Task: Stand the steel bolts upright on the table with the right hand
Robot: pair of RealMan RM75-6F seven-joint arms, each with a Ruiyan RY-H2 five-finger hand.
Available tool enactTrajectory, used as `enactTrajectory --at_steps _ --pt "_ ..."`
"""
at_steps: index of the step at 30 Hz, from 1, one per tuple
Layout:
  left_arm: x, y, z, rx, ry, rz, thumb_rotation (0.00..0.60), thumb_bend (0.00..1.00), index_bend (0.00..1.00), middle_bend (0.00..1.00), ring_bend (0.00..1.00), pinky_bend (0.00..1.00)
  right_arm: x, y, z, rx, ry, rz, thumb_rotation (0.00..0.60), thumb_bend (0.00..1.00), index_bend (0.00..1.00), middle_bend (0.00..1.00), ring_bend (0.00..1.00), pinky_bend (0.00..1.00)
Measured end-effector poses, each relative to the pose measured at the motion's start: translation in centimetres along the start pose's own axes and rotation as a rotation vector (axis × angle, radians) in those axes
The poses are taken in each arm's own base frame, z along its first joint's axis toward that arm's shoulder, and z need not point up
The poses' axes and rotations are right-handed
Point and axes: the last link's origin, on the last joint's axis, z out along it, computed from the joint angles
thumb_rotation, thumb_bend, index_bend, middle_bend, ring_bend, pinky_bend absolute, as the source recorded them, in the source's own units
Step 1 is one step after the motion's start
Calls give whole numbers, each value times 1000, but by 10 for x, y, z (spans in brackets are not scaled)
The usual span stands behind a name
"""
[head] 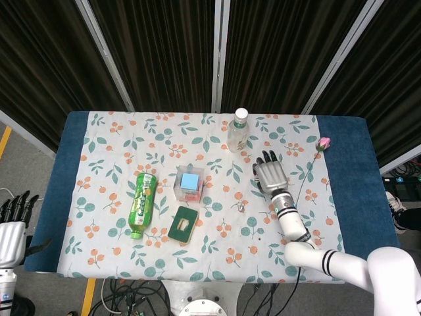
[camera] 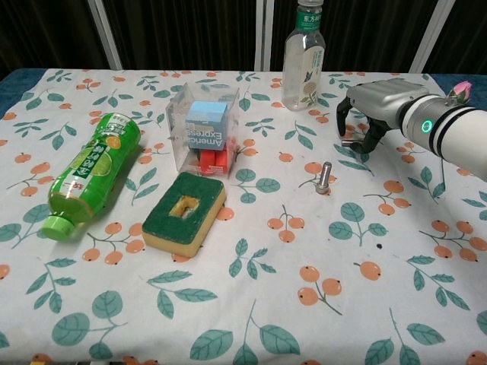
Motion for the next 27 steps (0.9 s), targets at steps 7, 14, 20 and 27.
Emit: enactTrajectory --at_steps 7,14,20,27 --pt "-1 -1 -1 4 -3 -1 600 60 98 0 0 0 -2 -2 5 -9 -7 -25 600 280 468 235 0 0" --pt "-1 -2 -1 7 -3 -3 600 60 98 0 0 0 -4 -7 7 -2 -13 -29 600 283 495 239 0 0" --pt "-2 -3 -2 9 -4 -5 600 60 98 0 0 0 -5 -6 8 -15 -7 -27 600 315 584 263 0 0" --pt "-3 -3 -2 11 -3 -6 600 60 97 0 0 0 -3 -3 5 -14 1 -8 600 326 596 266 0 0"
